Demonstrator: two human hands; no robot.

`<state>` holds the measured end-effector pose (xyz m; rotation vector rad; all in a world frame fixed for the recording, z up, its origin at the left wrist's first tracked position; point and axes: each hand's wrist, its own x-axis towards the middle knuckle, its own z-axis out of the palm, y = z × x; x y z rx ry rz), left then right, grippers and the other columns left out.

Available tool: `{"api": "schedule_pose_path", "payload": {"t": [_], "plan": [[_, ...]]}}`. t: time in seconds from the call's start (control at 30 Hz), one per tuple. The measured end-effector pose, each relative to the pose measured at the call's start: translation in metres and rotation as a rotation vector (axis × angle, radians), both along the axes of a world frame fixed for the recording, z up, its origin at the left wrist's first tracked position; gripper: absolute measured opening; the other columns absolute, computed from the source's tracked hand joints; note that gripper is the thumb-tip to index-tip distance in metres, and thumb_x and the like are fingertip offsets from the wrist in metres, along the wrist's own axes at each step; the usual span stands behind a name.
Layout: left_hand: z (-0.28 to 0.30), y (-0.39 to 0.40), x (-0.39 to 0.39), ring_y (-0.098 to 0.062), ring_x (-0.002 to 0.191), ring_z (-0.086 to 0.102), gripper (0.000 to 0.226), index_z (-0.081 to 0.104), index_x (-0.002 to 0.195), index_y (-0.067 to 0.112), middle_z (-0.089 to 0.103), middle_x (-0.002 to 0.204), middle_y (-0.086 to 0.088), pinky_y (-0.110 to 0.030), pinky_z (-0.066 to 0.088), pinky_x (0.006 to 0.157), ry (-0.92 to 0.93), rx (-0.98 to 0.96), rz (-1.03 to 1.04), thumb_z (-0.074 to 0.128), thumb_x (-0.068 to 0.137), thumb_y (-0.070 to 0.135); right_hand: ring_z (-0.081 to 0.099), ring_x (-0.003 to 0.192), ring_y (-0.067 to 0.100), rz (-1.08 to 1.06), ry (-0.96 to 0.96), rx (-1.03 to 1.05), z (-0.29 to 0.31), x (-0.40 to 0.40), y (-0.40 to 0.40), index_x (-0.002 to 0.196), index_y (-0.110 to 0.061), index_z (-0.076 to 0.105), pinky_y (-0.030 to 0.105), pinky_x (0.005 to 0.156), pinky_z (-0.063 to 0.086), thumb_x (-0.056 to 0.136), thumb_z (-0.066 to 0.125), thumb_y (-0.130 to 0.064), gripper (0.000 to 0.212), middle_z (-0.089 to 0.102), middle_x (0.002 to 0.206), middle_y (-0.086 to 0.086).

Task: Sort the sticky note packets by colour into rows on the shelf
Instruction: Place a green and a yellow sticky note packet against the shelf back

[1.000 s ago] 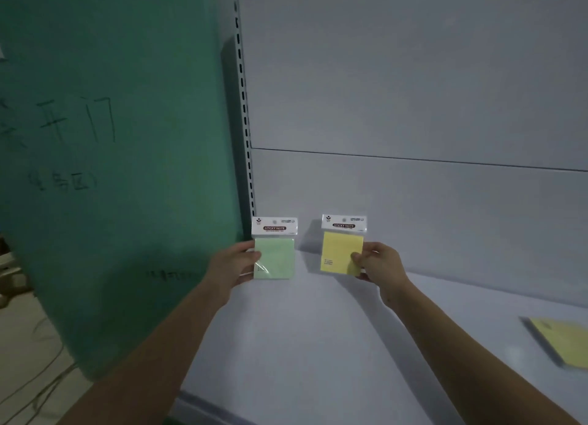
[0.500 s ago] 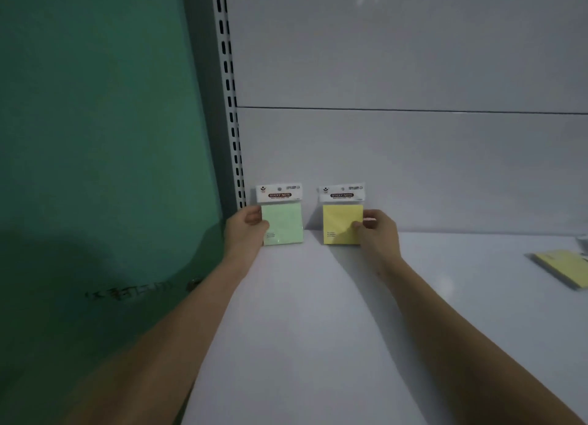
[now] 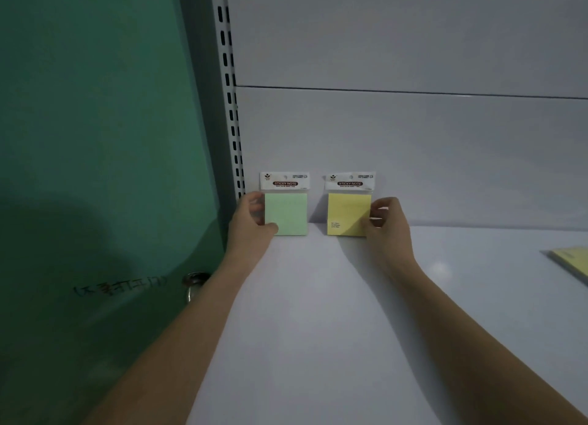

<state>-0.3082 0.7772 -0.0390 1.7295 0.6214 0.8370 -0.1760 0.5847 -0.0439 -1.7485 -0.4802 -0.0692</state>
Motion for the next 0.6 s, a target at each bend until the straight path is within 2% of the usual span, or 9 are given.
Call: {"api": "schedule_pose_path", "payload": {"t": [0.07,0.2,0.3,0.5,0.6], "plan": [[-0.0013,0.001,0.0008,-0.003,0.076,0.062,0.059,0.052,0.115,0.028,0.061,0.097,0.015,-0.024,0.053,0.072,0.002,0.014,0.005,0.065,0.073,-0.011,0.06,0.077,0.002,-0.009,-0.03,-0.03,-0.0012,0.0011,0.0,0.101,-0.016,0.047,0.003,0.053,0.04,0.088,0.053,-0.005,0.019,0.06,0.089,-0.005],[-0.0024,0.0021,0.0012,0.003,0.07,0.061,0.058,0.053,0.113,0.029,0.061,0.095,0.015,-0.019,0.051,0.068,-0.022,0.022,0.045,0.065,0.074,-0.011,0.059,0.072,0.002,-0.029,-0.071,-0.059,-0.0034,0.004,0.001,0.102,-0.016,0.048,0.003,0.053,0.04,0.088,0.054,-0.005,0.019,0.059,0.086,-0.007],[-0.0025,0.0023,0.0021,-0.002,0.077,0.061,0.056,0.053,0.117,0.024,0.061,0.093,0.014,-0.023,0.052,0.073,-0.012,0.023,0.045,0.064,0.074,-0.01,0.059,0.073,0.003,-0.036,-0.075,-0.074,-0.0044,0.0046,0.0018,0.103,-0.016,0.048,0.002,0.053,0.04,0.088,0.055,-0.005,0.019,0.059,0.086,-0.007],[-0.0036,0.003,0.0021,-0.003,0.081,0.06,0.056,0.051,0.121,0.021,0.06,0.094,0.011,-0.022,0.05,0.074,-0.003,0.041,0.045,0.063,0.075,-0.009,0.058,0.078,-0.001,-0.087,-0.086,-0.08,-0.0042,0.0048,0.0008,0.101,-0.017,0.048,0.002,0.055,0.04,0.086,0.054,-0.003,0.021,0.06,0.09,-0.004],[-0.0044,0.0033,0.0019,-0.011,0.085,0.061,0.057,0.049,0.122,0.021,0.062,0.099,0.005,-0.027,0.051,0.076,-0.011,0.031,0.045,0.062,0.075,-0.008,0.058,0.078,-0.001,-0.093,-0.073,-0.104,-0.0035,0.0042,0.0021,0.102,-0.017,0.048,0.002,0.055,0.04,0.086,0.055,-0.005,0.022,0.06,0.09,-0.006]]}}
